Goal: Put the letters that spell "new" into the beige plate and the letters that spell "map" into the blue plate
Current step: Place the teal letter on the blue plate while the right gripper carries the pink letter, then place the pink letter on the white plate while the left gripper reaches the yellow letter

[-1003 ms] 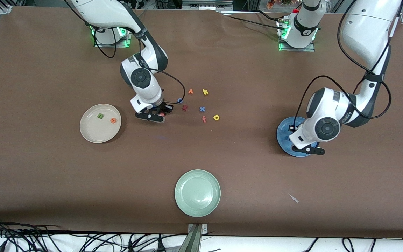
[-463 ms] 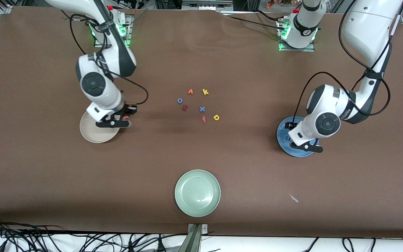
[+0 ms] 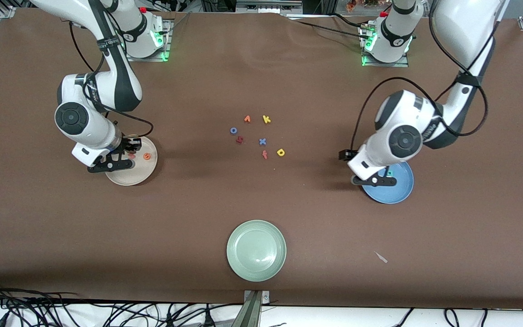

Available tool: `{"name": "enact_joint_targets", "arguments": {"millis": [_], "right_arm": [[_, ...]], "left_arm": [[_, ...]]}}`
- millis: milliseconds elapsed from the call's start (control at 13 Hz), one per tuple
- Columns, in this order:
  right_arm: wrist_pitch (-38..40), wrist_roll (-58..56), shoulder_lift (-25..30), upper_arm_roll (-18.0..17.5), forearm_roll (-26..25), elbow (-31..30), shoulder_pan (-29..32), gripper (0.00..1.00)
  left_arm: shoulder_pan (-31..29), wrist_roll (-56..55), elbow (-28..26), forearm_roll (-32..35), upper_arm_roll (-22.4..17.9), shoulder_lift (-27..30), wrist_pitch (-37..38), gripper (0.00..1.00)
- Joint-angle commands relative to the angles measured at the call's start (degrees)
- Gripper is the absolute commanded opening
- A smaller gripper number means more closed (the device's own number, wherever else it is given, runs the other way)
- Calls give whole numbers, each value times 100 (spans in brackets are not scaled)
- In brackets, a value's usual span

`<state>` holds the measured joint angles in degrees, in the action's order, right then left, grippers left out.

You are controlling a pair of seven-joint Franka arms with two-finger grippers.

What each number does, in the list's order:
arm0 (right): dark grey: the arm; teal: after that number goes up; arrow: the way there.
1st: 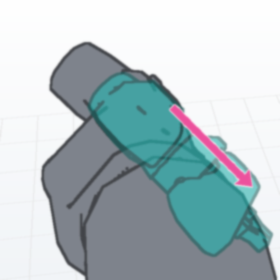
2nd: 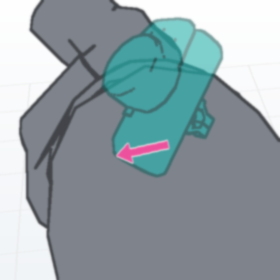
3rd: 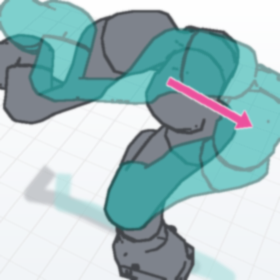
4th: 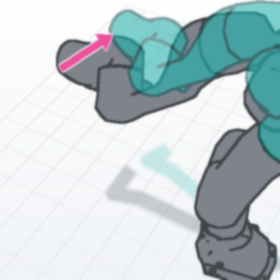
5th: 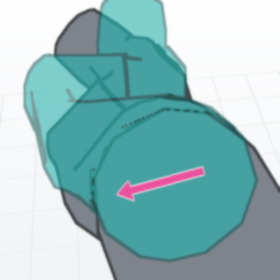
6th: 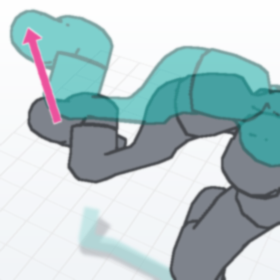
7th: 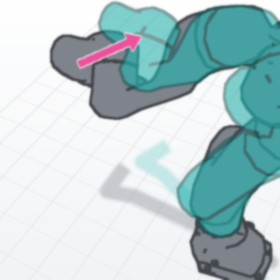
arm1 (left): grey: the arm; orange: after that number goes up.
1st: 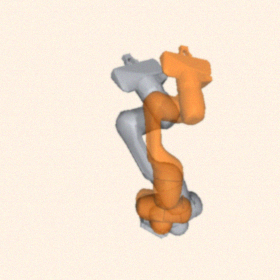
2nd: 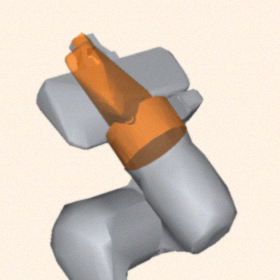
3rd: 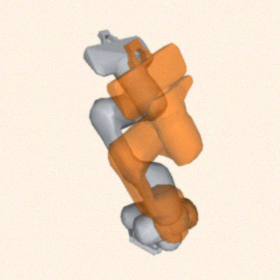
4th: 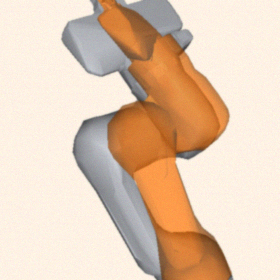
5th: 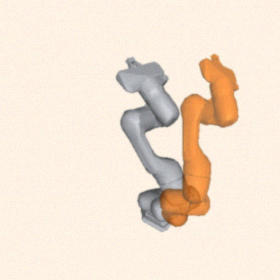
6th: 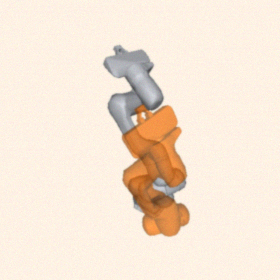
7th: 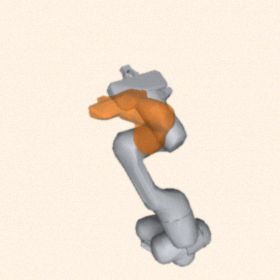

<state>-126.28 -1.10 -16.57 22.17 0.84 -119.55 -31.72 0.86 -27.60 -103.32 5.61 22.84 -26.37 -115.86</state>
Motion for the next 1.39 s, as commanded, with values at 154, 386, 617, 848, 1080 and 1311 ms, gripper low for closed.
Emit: {"name": "enact_joint_targets", "arguments": {"millis": [154, 386, 617, 848, 1080, 1311], "right_arm": [[42, -100, 215, 50, 48, -103, -45, 64], [59, -92, 224, 50, 48, -77, -45, 71], [234, -66, 259, 59, 56, 185, -45, 87], [1225, -39, 136, 68, 65, 1220, 34, 99], [2235, -57, -223, 68, 441, 2476, 139, 100], [3126, -57, -365, 68, 513, 3402, 341, 100]], "left_arm": [[686, -1665, 233, -315, 10, -473, -594, 100], [1205, -2852, 233, -315, 10, -877, -1419, 100], [1636, -3635, 233, -315, 1, -1176, -2062, 100], [1786, -3858, 154, -254, 1, -1265, -2073, 75], [1804, -3849, 145, -245, -8, -1458, -2458, 70], [1804, -3849, 154, -236, -8, -1502, -2494, 67]]}}
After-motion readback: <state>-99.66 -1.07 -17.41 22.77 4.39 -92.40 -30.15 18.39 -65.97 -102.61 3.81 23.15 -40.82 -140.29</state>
